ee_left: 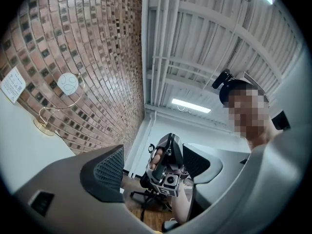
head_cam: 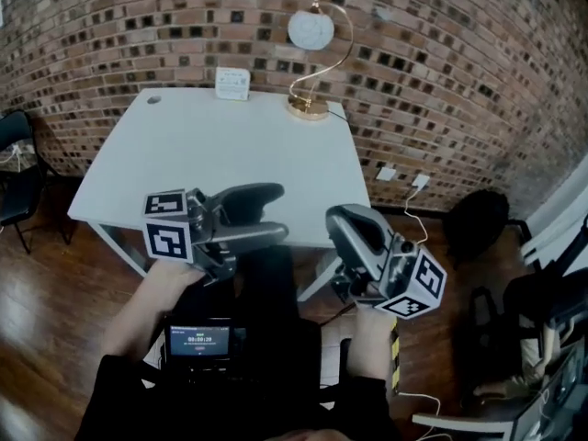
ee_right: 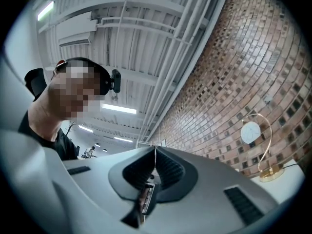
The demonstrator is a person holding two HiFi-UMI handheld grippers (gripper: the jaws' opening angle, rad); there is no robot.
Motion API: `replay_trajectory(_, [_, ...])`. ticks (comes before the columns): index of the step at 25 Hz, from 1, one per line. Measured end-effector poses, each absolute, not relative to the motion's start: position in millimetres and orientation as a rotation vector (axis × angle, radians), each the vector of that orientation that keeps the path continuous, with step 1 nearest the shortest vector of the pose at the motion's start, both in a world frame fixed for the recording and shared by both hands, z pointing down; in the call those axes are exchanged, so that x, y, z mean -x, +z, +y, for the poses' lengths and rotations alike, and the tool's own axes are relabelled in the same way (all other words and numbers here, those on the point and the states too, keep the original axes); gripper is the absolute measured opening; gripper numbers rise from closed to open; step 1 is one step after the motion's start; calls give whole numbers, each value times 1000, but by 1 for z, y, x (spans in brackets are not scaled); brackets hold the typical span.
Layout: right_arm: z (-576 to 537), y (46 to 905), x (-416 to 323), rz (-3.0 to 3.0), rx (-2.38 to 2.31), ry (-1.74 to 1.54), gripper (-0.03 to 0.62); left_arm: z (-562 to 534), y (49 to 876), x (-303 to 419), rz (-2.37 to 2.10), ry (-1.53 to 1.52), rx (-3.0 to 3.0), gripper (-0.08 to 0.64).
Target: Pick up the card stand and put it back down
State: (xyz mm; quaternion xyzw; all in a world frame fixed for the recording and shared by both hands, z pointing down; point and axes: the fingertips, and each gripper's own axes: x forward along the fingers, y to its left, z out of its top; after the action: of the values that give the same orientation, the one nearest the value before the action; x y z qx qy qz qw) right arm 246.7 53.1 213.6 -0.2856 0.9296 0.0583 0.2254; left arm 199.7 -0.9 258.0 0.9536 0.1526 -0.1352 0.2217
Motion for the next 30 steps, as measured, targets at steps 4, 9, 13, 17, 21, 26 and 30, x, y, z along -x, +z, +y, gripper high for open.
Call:
replay_trajectory(4, [52, 205, -245, 2565, 761, 174, 18, -4, 249, -195, 407, -394, -2645, 371])
replay_trajectory(9, [52, 210, -229, 2579, 745, 256, 18, -4, 257, -181, 393, -417, -2691, 371])
replay_trajectory(13, [55, 215, -216, 2601, 708, 231, 18, 3, 254, -168, 363, -433, -2700, 371])
replay_trajectory(17, [51, 216, -209, 2630, 679, 198, 18, 5, 250, -163, 340, -446, -2701, 371])
replay_trajectory(21, [47, 227, -208, 2648, 652, 147, 17, 9, 256, -159, 308, -444, -2690, 371])
replay_trajectory(26, [52, 226, -201, 2656, 664, 173, 15, 16, 256, -157, 309, -418, -2697, 371])
replay_trajectory(30, [56, 221, -197, 2667, 668, 210, 15, 22, 253, -155, 316, -419, -2707, 371])
